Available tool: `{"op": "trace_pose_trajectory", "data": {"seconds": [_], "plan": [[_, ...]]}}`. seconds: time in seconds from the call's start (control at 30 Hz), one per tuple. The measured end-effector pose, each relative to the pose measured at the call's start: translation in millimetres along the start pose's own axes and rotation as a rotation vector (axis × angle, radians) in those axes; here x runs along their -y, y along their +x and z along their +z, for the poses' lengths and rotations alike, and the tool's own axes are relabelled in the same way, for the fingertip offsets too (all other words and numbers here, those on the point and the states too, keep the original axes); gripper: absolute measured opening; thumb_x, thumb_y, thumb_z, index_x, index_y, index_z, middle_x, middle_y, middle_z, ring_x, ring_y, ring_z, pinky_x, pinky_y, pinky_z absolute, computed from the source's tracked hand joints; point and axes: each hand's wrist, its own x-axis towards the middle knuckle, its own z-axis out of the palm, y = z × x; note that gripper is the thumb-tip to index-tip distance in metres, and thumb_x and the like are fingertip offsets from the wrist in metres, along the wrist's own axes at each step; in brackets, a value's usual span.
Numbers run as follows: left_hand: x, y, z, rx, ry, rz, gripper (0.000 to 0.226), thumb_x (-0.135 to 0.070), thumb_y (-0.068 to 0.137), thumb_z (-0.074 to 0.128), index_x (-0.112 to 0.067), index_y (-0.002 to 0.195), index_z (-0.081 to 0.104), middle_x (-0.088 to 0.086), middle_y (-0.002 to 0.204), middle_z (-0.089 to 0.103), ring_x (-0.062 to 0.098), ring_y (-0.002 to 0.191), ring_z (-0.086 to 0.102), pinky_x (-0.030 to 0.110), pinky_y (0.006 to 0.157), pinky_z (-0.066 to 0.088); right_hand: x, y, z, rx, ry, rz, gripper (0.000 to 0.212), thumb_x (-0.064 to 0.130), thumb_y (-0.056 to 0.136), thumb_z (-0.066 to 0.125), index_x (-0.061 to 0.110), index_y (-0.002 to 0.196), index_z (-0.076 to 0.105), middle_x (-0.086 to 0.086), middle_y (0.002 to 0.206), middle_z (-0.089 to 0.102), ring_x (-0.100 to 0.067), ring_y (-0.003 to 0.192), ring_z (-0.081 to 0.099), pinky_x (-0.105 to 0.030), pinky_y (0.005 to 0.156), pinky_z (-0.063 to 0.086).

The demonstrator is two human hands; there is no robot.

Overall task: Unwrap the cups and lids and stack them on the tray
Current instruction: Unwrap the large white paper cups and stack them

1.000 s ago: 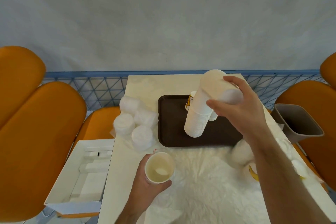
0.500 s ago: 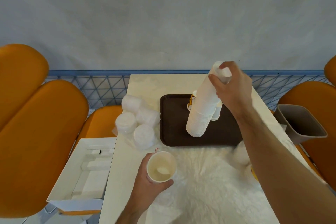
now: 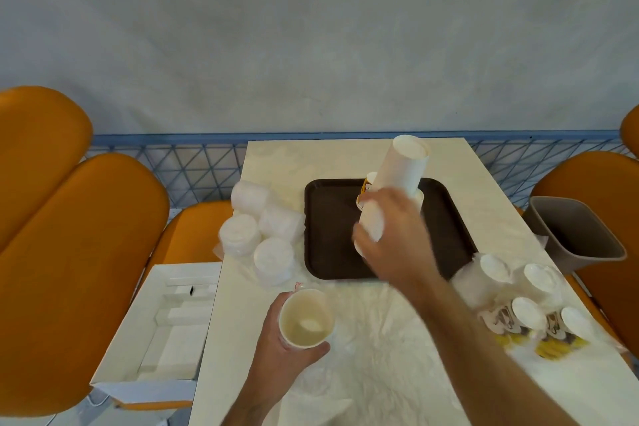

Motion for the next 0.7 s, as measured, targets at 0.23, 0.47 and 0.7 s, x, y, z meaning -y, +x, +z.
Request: {"op": "trace_pose_trajectory", "data": {"seconds": [0.23,0.47,0.7], "plan": [[4,3,4,0.014,-0.079,-0.053,0.09,0.002,0.053,0.093,-0.026,0.126,0.049,-0.024,0.115,0.063,0.0,0.11,0.059,0.014,0.081,0.052,15,-85,56,0.759,-0.131,0.014,0.098,0.05,0.076,0.077,0.028,0.155,0.022,0.004,0.154,0.026,-0.022,0.135,0.032,-0.038,0.107,0.045],[7,-1,8,-0.064,0.026,-0.083,0.091,-0.02,0.05,0.099,-0.038,0.122,0.047,-0.024,0.124,0.054,-0.008,0.114,0.052,0.007,0.086,0.045,13,-95,79,0.724,-0.142,0.114,0.111,0.058,0.075,0.08,0.025,0.157,0.015,0.003,0.155,0.031,-0.021,0.132,0.043,-0.036,0.106,0.047],[-1,0,11,-0.089,-0.058,-0.098,0.091,-0.054,0.048,0.093,-0.03,0.123,0.048,-0.016,0.119,0.059,-0.012,0.109,0.056,0.016,0.09,0.051,10,-95,78,0.548,-0.043,0.044,0.101,0.071,0.065,0.078,0.032,0.145,0.03,0.016,0.141,0.038,-0.009,0.122,0.044,-0.028,0.095,0.052]]}}
